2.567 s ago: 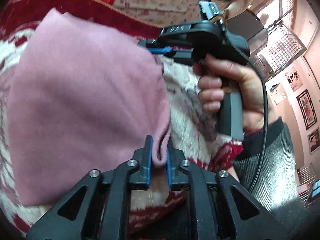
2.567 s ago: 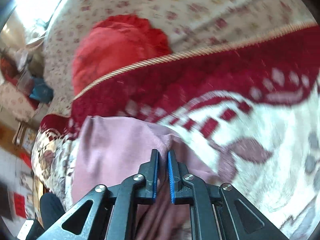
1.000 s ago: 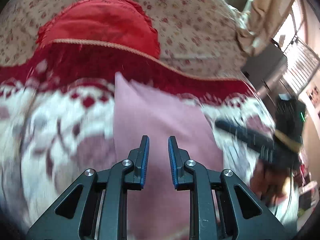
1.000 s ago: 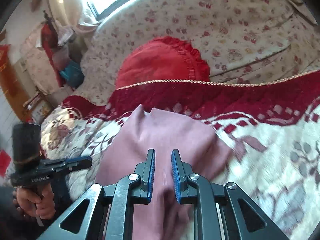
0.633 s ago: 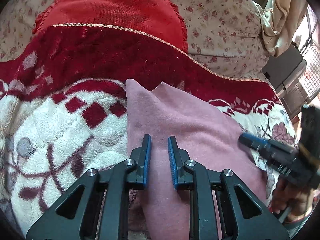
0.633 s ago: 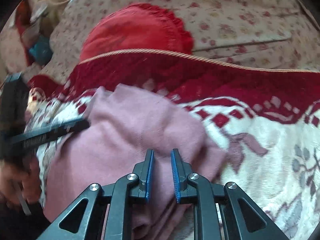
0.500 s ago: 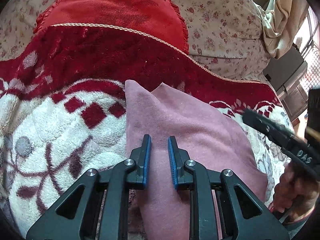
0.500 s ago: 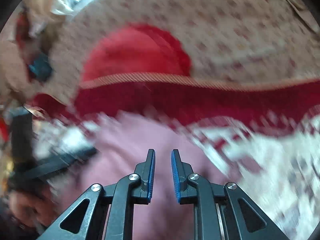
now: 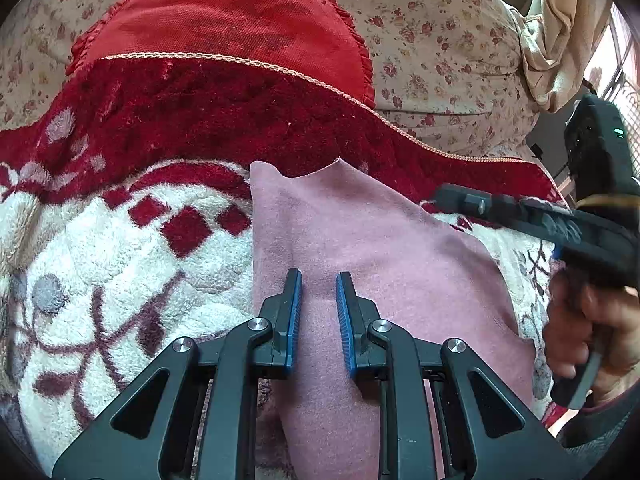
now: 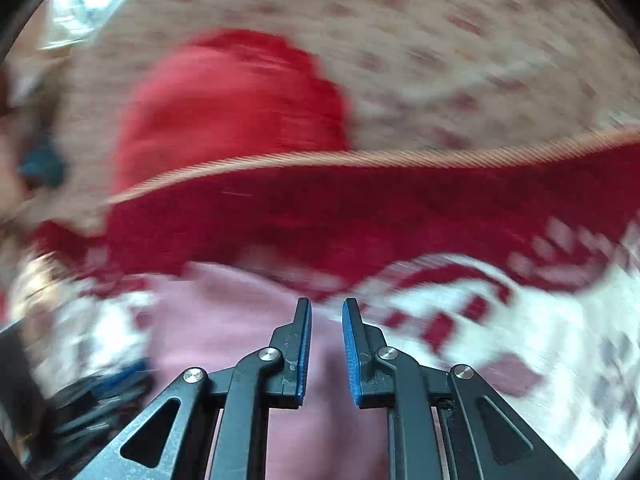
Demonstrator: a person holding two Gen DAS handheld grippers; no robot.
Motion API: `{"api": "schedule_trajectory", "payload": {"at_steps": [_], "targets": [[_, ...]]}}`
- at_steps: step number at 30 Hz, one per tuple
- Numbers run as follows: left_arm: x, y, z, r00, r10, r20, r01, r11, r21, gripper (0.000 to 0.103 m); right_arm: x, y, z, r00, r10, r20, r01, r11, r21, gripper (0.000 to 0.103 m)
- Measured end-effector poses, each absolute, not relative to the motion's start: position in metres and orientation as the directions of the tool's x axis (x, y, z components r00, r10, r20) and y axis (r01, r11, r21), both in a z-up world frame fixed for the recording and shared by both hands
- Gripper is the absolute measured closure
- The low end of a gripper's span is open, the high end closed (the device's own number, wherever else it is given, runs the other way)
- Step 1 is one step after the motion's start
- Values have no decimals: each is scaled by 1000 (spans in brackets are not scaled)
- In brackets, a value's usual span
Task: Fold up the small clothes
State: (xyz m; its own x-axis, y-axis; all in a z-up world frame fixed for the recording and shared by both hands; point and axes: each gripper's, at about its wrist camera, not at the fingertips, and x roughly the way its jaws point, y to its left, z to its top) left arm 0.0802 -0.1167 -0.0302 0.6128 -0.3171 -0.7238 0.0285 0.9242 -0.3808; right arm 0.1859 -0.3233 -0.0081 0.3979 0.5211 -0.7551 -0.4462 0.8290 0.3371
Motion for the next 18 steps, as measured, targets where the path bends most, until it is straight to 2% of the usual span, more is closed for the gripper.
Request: {"api": "schedule_trajectory", "payload": {"at_steps": [1,2,4,5,7,9,10,11,12,13,14,16,18], "targets": [[80,-116,-30,610,-321,-724,27,922,-386,86,183,-314,-11,353,542,-763,-487,803,345,88],[80,-115,-31,605,-330,-724,23,917,-399,86,184,-314,-18,361,481,-799,-456,838,298,88],[81,-113,-32,602,-343,-721,17,908,-418,87,194,-330,-38,414,262,-871,-308,941,137,88],[81,-112,-32,601,-348,-719,14,904,-427,87,198,-349,-43,427,231,-874,-230,963,142,88],[81,-112,-32,604,-348,-717,10,903,-430,87,194,-372,-37,436,362,-824,-193,932,308,87],[82,-112,-32,604,-344,-719,7,905,-426,86,176,-370,-22,428,512,-745,-327,856,401,87],[83,-113,-32,602,-341,-722,2,905,-425,86,171,-363,-23,398,539,-742,-380,834,401,87],[84,-112,-31,600,-341,-724,0,905,-426,86,165,-359,-29,375,506,-776,-402,844,356,87],[86,-113,-31,593,-339,-730,-3,906,-424,87,165,-358,-39,367,448,-815,-384,871,306,87],[88,-115,-30,587,-334,-737,-4,910,-415,86,164,-363,-43,371,449,-813,-366,875,317,87],[90,-115,-29,580,-331,-744,-1,913,-407,86,160,-371,-37,388,461,-798,-344,876,339,87],[91,-118,-22,564,-322,-760,19,926,-378,86,147,-383,-17,454,437,-776,-348,889,297,87],[82,-121,-14,570,-312,-760,42,935,-352,86,113,-382,5,507,504,-699,-437,849,296,87]]}}
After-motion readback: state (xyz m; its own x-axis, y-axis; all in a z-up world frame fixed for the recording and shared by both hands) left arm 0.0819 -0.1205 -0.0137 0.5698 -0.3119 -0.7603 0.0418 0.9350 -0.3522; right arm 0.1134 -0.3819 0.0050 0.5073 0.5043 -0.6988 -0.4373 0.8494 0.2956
